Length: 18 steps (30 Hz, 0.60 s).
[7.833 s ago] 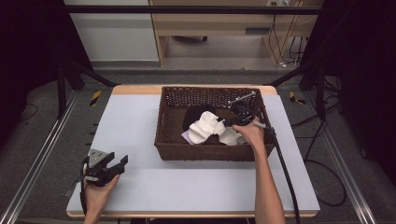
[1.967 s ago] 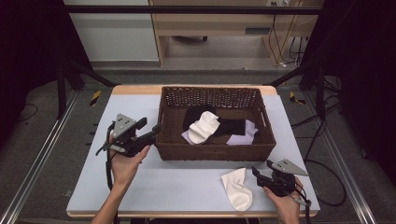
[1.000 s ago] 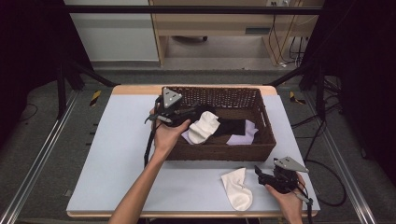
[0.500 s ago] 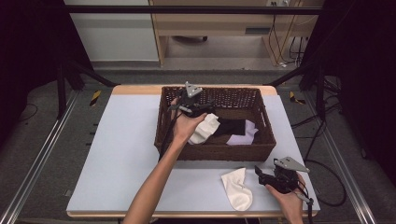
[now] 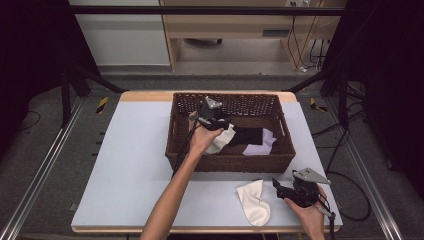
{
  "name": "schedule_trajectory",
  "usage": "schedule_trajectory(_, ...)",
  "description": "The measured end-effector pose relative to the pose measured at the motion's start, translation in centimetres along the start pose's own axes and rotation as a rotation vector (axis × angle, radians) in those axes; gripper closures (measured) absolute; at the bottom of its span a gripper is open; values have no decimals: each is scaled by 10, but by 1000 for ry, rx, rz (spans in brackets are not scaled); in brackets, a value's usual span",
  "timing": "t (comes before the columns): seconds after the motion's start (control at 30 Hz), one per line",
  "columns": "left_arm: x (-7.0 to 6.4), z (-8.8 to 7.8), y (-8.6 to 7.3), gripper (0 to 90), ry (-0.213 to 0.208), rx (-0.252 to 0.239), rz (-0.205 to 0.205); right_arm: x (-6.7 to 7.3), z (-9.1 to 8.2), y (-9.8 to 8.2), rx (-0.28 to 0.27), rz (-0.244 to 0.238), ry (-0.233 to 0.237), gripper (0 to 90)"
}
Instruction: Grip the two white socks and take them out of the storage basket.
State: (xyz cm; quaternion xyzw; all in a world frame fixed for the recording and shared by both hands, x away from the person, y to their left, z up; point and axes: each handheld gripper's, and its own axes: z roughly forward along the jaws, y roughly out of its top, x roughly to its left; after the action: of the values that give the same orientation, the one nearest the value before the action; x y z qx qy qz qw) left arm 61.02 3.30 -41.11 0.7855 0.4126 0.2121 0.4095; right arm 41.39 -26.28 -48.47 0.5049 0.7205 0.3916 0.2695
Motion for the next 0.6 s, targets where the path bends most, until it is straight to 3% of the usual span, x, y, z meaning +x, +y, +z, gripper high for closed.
schedule_trajectory(0.1, 1, 4, -4, 337, -29, 26, -10, 0, 0, 0, 3, 5, 3, 194)
schedule_trajectory(0.17, -1, 6, -3, 334, -39, 23, 3, 0, 0, 0, 6, 5, 1, 194)
schedule_trajectory(0.33, -6, 17, 1, 315, -39, 49, 47, 0, 1, 0, 8, 2, 5, 195)
schedule_trajectory(0.47, -10, 27, 2, 317, -53, 69, 52, -1, 1, 0, 9, 5, 10, 195)
schedule_trajectory(0.6, -10, 34, -2, 327, -51, 118, 78, -1, 1, 1, 7, 3, 10, 195)
